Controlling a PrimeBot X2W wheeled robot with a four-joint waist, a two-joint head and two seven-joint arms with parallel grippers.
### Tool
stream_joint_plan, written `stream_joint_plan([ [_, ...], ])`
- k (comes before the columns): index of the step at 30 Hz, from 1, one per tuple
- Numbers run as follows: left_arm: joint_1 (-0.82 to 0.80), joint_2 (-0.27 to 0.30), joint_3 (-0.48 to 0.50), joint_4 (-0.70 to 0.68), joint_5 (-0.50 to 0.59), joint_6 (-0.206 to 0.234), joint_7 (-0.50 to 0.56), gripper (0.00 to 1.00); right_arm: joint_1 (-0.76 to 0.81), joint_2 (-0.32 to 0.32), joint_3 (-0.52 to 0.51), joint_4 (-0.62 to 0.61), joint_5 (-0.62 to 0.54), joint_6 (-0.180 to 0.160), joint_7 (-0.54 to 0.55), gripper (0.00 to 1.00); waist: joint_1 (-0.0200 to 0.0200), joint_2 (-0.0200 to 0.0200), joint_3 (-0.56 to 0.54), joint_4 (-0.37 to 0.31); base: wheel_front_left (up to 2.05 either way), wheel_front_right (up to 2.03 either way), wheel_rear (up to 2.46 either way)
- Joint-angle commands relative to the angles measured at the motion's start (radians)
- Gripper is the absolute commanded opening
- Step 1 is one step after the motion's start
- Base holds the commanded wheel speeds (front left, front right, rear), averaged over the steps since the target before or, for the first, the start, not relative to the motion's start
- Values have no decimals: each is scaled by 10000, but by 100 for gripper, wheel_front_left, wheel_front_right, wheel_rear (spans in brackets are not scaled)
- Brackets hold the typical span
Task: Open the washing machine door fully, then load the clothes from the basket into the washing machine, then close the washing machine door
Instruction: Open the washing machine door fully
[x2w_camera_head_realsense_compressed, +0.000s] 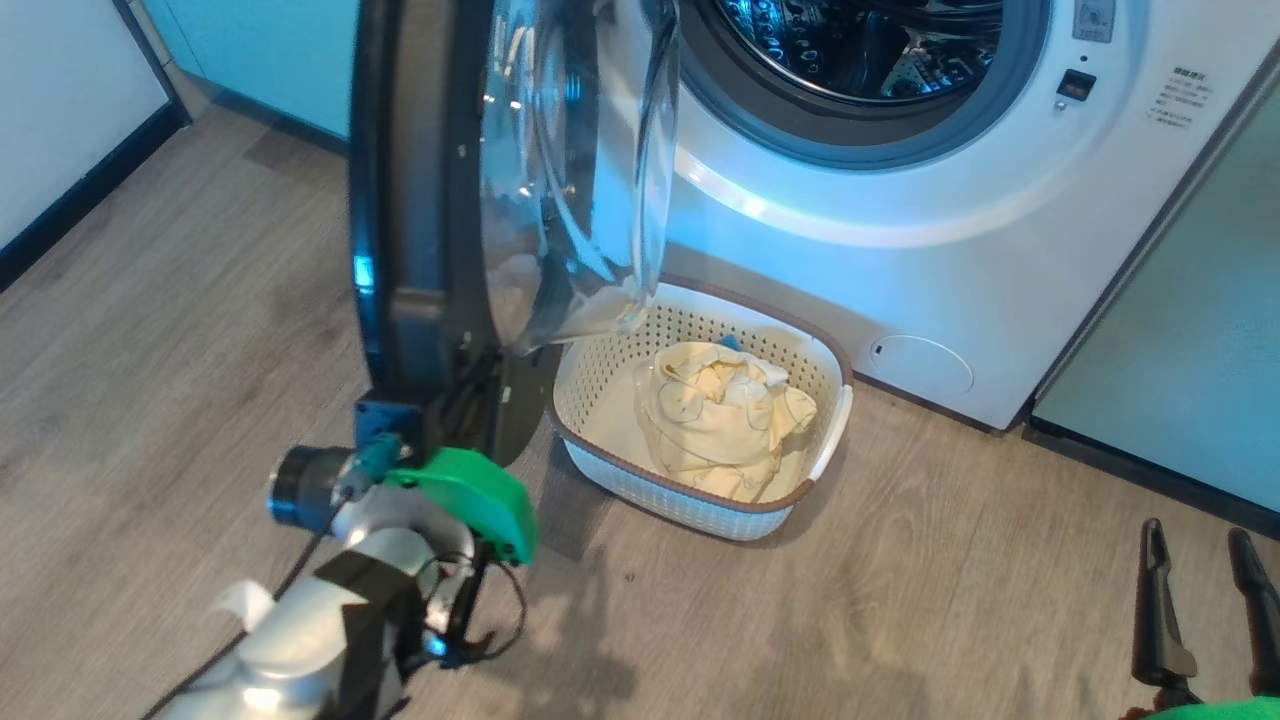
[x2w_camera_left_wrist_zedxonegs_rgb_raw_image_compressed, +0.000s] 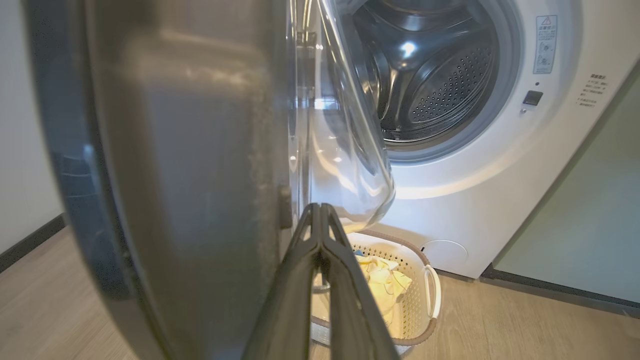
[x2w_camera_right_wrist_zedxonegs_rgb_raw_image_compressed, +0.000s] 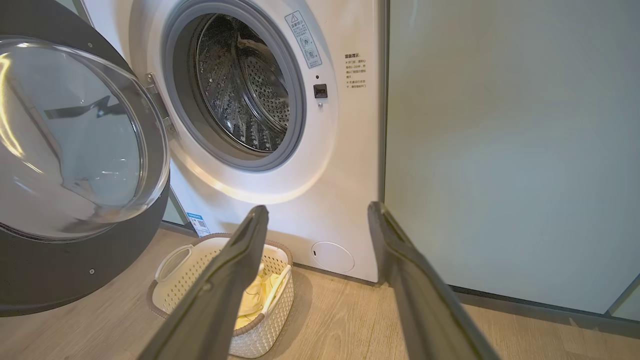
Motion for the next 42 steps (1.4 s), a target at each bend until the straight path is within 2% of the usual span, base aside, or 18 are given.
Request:
stream_joint_plan([
  [1, -281, 559, 604, -234, -53, 1355, -115, 0, -285, -162, 204, -285, -88, -29, -39, 100, 1, -1, -11, -7, 0, 0, 0],
  [9, -113, 1322, 1259, -159, -105, 1450, -184, 0, -219, -162, 123, -354, -90, -29, 52, 100, 1, -1, -41, -19, 0, 0, 0],
  [17, -52, 1776, 1987, 99, -296, 1380, -220, 0, -249, -162, 114, -446, -113, -29, 130, 100, 1, -1, 64, -41, 0, 0, 0],
  [28, -332, 2066, 3070, 880, -334, 1249, -240, 0, -436, -162, 52, -664, -194, -29, 263, 100, 1, -1, 514, -143, 0, 0, 0],
  [42, -1333, 2226, 4251, 2541, -148, 655, -242, 0, -674, -162, -13, -957, -343, -29, 434, 100, 1, -1, 1093, -366, 0, 0, 0],
])
